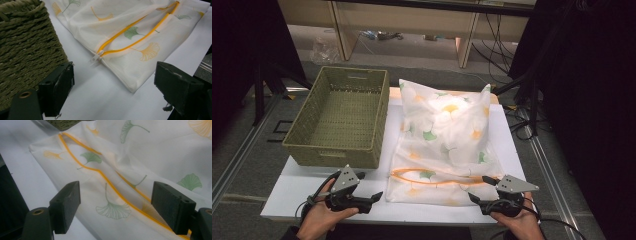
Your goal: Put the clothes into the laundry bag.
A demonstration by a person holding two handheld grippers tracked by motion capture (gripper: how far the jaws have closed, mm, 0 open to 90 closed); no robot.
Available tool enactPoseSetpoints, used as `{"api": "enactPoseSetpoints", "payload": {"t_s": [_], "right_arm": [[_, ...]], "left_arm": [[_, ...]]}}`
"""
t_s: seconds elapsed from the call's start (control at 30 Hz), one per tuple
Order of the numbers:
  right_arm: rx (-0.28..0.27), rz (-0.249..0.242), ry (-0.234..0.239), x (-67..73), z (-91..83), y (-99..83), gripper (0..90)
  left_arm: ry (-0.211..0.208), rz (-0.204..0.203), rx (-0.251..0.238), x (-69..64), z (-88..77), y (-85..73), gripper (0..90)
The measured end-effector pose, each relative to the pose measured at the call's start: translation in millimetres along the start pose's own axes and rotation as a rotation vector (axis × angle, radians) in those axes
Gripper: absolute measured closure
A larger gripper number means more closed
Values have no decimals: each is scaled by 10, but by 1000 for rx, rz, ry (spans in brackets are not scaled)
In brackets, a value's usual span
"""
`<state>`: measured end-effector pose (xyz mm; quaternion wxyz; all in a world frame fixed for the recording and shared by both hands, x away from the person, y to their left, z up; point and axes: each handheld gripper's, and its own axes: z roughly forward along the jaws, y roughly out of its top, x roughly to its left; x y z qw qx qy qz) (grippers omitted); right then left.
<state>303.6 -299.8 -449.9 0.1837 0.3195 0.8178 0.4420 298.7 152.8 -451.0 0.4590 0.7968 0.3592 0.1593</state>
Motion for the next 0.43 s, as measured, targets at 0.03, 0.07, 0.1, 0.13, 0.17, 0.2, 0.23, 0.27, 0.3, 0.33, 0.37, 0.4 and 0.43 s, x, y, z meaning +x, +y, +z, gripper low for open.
{"api": "enactPoseSetpoints", "payload": {"t_s": [0.03,0.07,0.1,0.13,0.17,0.2,0.23,0.27,0.3,0.33,0.37,0.4,0.43], "right_arm": [[-7,2,-19,-7,-10,0,246],[-12,-4,-20,-14,-8,0,246],[-13,-3,-21,-15,-7,0,246],[-12,-3,-21,-15,-7,1,246],[-12,-5,-20,-13,-5,1,246],[-13,-5,-18,-11,-5,3,247],[-10,0,-13,-6,-6,5,247],[-7,6,-5,-3,-6,5,247],[-12,-9,-24,-11,-12,6,246],[-14,-6,-20,-12,-7,4,246],[-14,-12,-21,-18,-5,4,246],[-14,-12,-22,-19,-5,4,247],[-13,-14,-3,-25,4,5,247]], "left_arm": [[-2,0,-2,-1,0,0,165],[-3,7,-1,1,-2,2,165],[-3,6,0,-2,-1,1,165],[-4,7,1,-3,0,0,165],[-4,7,1,-4,1,0,165],[-4,10,1,-3,1,0,166],[-4,9,1,-3,2,0,167],[-4,8,1,-4,3,0,166],[-4,12,3,-1,4,0,167],[-12,12,5,2,8,-1,166],[-11,12,8,-2,10,-2,166],[-7,12,14,-7,12,-3,166],[-7,16,20,-7,17,-6,167]]}}
